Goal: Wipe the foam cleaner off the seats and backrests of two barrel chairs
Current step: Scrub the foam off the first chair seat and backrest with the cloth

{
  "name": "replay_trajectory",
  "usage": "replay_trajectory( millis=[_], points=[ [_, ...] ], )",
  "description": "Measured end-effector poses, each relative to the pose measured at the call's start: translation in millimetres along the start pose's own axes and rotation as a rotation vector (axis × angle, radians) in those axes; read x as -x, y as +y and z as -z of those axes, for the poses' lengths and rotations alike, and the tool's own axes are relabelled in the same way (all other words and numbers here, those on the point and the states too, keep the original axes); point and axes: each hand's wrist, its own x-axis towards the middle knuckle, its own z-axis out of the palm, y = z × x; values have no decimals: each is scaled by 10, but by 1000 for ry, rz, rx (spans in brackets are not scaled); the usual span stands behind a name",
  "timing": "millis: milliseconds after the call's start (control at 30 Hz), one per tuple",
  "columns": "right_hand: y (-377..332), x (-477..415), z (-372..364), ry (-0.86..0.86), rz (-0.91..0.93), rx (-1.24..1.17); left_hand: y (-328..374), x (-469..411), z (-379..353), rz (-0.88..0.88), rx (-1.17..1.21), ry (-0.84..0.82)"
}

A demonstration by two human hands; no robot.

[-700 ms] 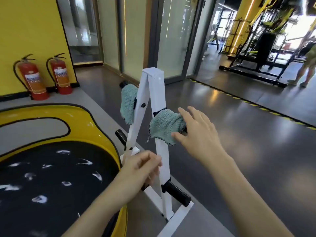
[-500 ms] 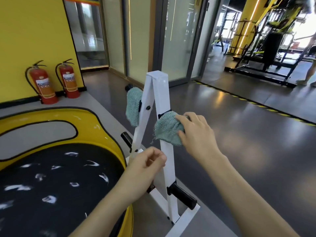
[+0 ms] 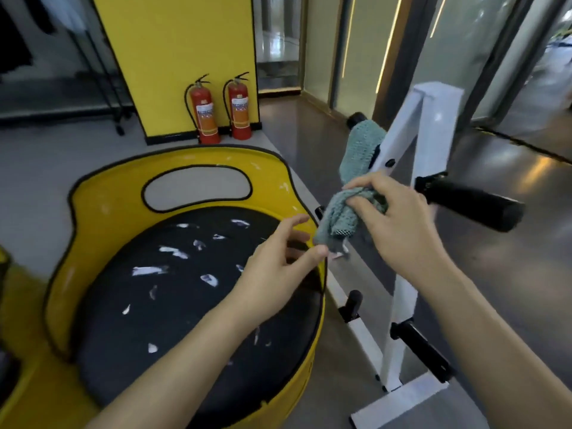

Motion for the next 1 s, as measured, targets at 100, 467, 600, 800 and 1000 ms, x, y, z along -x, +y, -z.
replay_trajectory(
  millis=[100, 467, 600, 800, 1000],
  points=[
    [-187, 91, -488, -156, -24, -237, -259, 142, 331, 33, 81, 62],
    [-411, 940, -2084, -594, -164, -751, -1176, 911, 1090, 210, 335, 186],
    [-255, 1153, -2211, -466, -72, -583, -1526, 1085, 1066, 231, 289, 181],
    [248, 1230, -1876, -337, -84, -254, -2147, 1476, 1174, 212, -567, 195],
    [728, 1605, -2049, -473, 91, 267, -2382, 1652, 1072, 329, -854, -5]
  ],
)
